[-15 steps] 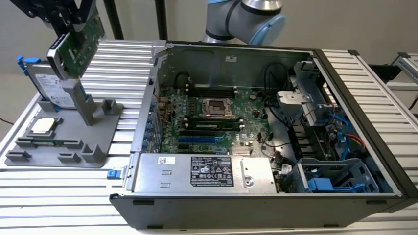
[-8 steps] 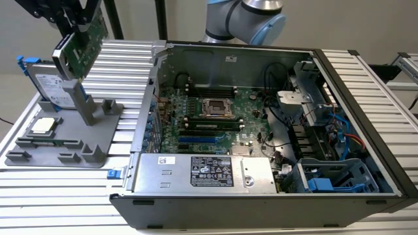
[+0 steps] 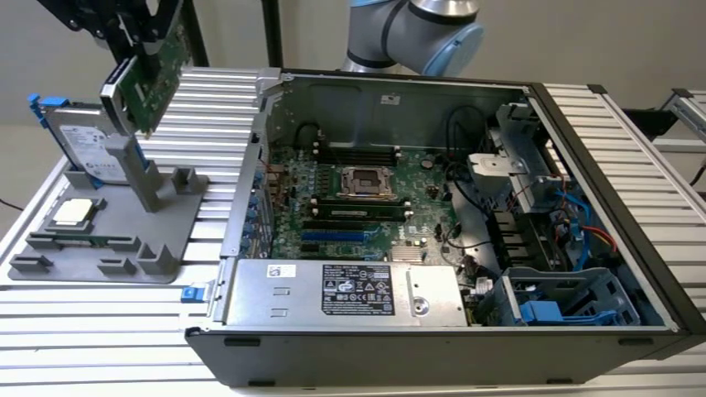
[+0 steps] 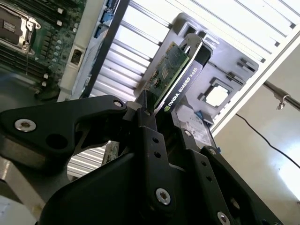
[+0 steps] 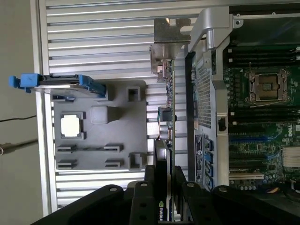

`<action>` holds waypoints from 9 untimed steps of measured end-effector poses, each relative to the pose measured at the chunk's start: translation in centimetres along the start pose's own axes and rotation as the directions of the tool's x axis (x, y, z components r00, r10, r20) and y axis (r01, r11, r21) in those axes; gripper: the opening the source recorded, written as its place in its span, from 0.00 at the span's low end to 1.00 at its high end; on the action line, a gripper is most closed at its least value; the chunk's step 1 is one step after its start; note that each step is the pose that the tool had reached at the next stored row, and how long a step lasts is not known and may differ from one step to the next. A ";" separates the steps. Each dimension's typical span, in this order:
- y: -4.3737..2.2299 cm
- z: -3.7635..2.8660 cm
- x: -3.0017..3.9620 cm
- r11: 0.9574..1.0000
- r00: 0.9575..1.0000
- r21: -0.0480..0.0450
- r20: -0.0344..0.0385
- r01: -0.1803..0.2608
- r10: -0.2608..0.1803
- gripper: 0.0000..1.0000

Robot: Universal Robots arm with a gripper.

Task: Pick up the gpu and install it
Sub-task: 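Pick up the gpu and move the gpu toward the slot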

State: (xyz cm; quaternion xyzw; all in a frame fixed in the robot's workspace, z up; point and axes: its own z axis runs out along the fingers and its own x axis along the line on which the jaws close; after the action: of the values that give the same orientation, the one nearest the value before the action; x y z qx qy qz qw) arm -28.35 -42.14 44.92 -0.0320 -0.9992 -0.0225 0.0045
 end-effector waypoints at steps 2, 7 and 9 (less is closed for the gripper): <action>0.02 0.00 -0.23 1.000 1.000 0.000 0.000 0.000 0.000 0.00; 0.05 -0.01 -0.85 1.000 1.000 0.000 0.000 0.000 0.000 0.00; 0.07 -0.01 -1.12 1.000 1.000 0.000 -0.001 0.000 0.000 0.00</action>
State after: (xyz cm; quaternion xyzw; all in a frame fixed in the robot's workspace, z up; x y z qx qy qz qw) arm -27.23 -42.14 44.92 -0.0319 -0.9992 -0.0225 0.0048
